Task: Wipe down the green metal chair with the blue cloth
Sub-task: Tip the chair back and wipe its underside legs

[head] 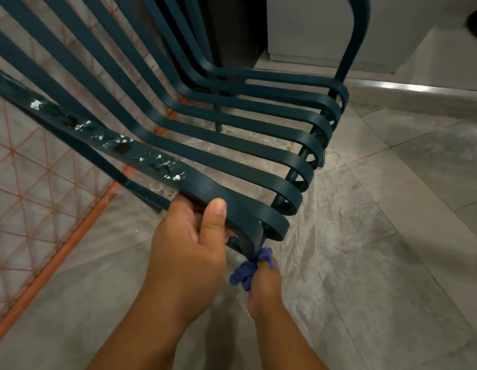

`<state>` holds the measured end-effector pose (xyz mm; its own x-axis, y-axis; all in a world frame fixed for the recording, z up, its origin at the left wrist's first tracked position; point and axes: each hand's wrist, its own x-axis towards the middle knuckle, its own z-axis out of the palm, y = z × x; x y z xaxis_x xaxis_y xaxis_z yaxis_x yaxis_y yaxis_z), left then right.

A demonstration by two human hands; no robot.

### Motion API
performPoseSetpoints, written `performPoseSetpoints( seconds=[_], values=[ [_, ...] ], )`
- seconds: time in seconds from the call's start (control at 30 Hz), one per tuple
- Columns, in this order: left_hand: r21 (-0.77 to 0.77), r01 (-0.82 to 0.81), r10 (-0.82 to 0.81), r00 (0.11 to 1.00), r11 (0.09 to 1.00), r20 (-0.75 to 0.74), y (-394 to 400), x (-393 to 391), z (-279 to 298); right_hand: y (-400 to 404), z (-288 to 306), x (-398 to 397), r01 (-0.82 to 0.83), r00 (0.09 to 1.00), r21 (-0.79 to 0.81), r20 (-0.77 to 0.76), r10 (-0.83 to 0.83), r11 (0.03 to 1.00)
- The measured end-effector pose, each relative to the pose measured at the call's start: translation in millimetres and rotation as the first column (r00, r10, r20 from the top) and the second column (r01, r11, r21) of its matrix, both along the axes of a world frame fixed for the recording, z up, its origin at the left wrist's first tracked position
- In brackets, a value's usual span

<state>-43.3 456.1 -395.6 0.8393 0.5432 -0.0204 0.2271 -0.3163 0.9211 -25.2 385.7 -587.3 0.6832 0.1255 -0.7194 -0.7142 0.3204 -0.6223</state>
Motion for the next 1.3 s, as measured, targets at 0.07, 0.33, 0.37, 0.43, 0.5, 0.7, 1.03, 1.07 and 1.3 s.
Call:
performPoseSetpoints(
  seconds=[0.07, 0.33, 0.37, 0.43, 0.5, 0.7, 1.03, 1.07, 1.3],
  values=[
    [-0.017, 0.024, -0.024, 1.000, 1.000, 0.000, 0, 0, 1, -2, 18, 0, -0.035, 0.999, 0.006, 0.013, 0.035, 0.999],
    [-0.173, 0.026, -0.047, 0.992, 0.985, -0.116, 1, 0, 15, -5, 144, -39, 0.090, 0.959, 0.010, 0.267, -0.090, 0.996],
    [-0.186, 0.018, -0.046, 0.988, 0.982, -0.145, 2, 0, 18, -6, 157, -41, 0.086, 0.950, -0.021, 0.304, -0.075, 0.996],
    [-0.221, 0.001, -0.046, 0.979, 0.975, -0.198, 4, 0, 24, -7, 179, -47, 0.089, 0.908, -0.085, 0.417, -0.046, 0.992],
    [-0.300, -0.030, -0.042, 0.972, 0.954, -0.230, 6, -2, 31, -8, 197, -50, 0.077, 0.801, -0.270, 0.590, 0.102, 0.960],
    [-0.461, -0.079, -0.065, 0.955, 0.884, -0.288, 12, -17, 62, -1, 229, -14, -0.033, 0.489, -0.642, 0.658, 0.573, 0.766],
    [-0.572, -0.318, 0.140, 0.932, 0.756, -0.334, 32, -29, 96, 22, 263, -1, -0.119, 0.342, -0.735, 0.600, 0.723, 0.667],
    [-0.576, -0.356, 0.175, 0.922, 0.736, -0.346, 37, -27, 98, 29, 265, 4, -0.114, 0.260, -0.835, 0.499, 0.827, 0.539],
    [-0.578, -0.467, 0.305, 0.882, 0.669, -0.360, 77, -5, 104, 49, 266, 34, 0.059, 0.196, -0.998, -0.015, 0.981, -0.027]
  ],
)
